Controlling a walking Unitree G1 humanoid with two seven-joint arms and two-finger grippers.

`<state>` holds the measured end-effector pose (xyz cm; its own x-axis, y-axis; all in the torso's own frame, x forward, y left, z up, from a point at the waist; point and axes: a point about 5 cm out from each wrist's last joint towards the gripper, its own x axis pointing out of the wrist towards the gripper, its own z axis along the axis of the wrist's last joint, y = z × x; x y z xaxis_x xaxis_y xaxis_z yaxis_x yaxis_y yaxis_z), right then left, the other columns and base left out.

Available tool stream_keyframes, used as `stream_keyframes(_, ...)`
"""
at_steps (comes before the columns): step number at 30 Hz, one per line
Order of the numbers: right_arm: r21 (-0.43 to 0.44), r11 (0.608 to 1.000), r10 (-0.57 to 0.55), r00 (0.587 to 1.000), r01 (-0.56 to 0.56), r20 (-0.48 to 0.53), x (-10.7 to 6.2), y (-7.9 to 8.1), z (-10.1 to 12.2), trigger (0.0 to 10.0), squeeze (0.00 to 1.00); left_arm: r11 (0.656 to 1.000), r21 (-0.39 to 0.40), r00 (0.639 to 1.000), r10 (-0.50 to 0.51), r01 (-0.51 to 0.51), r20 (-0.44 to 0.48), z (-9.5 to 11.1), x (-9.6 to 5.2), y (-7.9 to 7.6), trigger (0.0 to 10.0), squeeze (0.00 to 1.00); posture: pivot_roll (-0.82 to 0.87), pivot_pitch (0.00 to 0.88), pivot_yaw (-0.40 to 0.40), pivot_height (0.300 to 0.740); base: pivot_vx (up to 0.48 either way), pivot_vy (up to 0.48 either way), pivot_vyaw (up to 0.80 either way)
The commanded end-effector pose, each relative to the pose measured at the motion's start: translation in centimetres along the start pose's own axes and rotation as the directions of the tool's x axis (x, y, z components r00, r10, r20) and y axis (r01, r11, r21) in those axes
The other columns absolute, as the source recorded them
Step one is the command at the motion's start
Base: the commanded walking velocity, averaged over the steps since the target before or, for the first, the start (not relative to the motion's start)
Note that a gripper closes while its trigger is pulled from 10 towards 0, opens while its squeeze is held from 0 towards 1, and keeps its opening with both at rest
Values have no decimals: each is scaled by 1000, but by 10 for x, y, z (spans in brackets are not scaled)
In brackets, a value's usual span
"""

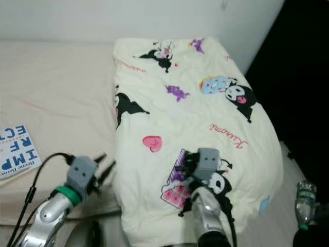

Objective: Clean up the room

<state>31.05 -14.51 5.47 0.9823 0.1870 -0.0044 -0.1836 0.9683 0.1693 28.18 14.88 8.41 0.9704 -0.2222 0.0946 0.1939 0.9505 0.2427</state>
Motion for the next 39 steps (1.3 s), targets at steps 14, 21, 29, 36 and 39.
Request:
stream_keyframes(14, 11, 1000, 7, 1000, -7, -2, -5, 13, -6, 10000, 0, 960, -26, 953, 274, -280, -130, -11, 6, -5, 10000, 0, 24, 16, -32, 650, 0, 0, 0)
stream_keyframes(21, 9, 1000, -12, 1000, 12, -4, -8, 10, -7, 10000, 0, 964, -37, 955, 256, -264, -148, -13, 5, -12, 10000, 0, 22, 7, -26, 670, 0, 0, 0)
stream_keyframes(29, 10, 999, -31, 999, 31, -17, -9, 7, -9, 10000, 0, 967, -38, 960, 246, -253, -138, -12, 2, -17, 10000, 0, 26, 4, -26, 700, 0, 0, 0)
stream_keyframes(36, 5, 999, -43, 999, 44, -27, -9, 5, -10, 10000, 0, 970, -33, 960, 234, -241, -153, -15, 0, -17, 10000, 0, 29, 0, -27, 720, 0, 0, 0)
stream_keyframes(39, 5, 999, -52, 998, 52, -31, -10, 4, -11, 10000, 0, 971, -30, 960, 230, -237, -160, -16, -2, -17, 10000, 0, 29, 0, -27, 730, 0, 0, 0)
